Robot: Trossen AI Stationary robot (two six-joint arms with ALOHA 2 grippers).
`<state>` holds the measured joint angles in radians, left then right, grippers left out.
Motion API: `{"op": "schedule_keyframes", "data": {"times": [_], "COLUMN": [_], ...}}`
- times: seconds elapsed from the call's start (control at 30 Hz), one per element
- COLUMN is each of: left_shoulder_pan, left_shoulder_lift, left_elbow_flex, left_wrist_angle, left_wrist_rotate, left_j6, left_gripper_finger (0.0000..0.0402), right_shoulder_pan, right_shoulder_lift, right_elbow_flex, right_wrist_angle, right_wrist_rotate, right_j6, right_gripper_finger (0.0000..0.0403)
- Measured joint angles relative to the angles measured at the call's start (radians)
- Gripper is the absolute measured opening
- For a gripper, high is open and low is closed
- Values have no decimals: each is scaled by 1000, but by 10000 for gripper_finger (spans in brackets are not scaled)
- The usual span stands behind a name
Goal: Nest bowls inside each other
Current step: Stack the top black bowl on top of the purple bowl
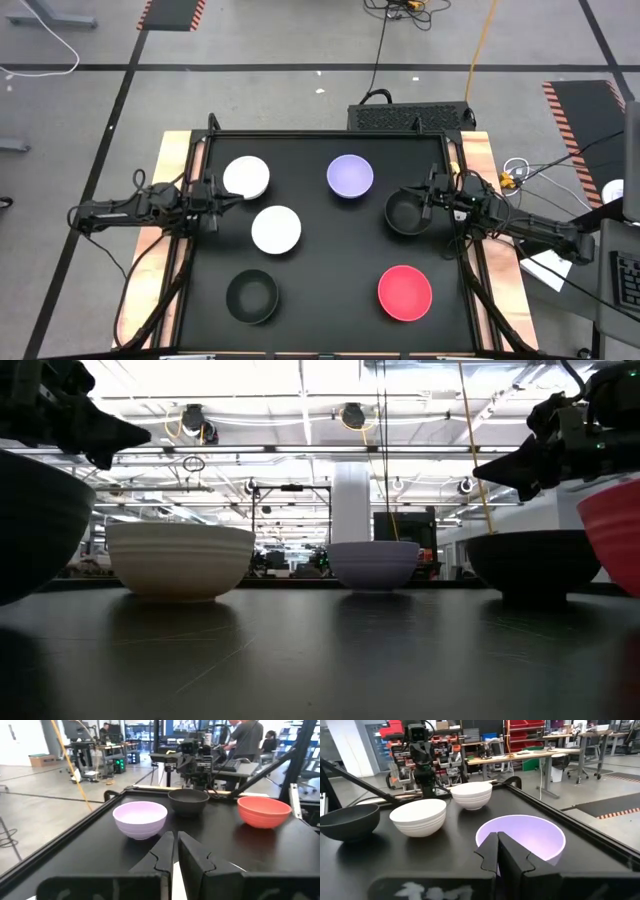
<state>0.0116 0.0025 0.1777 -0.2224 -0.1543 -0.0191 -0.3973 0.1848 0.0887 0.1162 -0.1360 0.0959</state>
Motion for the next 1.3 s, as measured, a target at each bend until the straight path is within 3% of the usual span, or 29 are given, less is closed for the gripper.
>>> {"op": "schedule_keyframes", "data": {"times": [0.17,0.37,0.73,0.87,1.03,1.3], "left_shoulder_pan": [0,0,0,0,0,0], "left_shoulder_lift": [0,0,0,0,0,0], "left_elbow_flex": [-7,-7,-7,-7,-7,-7], "left_wrist_angle": [19,19,9,5,-15,-23], "left_wrist_rotate": [21,22,23,23,23,24], "left_j6": [10,15,45,48,47,44], "left_gripper_finger": [26,26,26,26,26,26], "right_shoulder_pan": [-23,-64,-132,-149,-154,-153], "right_shoulder_lift": [0,6,95,159,257,459], "right_elbow_flex": [25,143,229,266,336,517], "right_wrist_angle": [-39,-247,-421,-504,-557,-798], "right_wrist_rotate": [4,7,9,8,8,2], "right_j6": [8,90,337,360,365,340], "right_gripper_finger": [0,23,200,245,257,254]}}
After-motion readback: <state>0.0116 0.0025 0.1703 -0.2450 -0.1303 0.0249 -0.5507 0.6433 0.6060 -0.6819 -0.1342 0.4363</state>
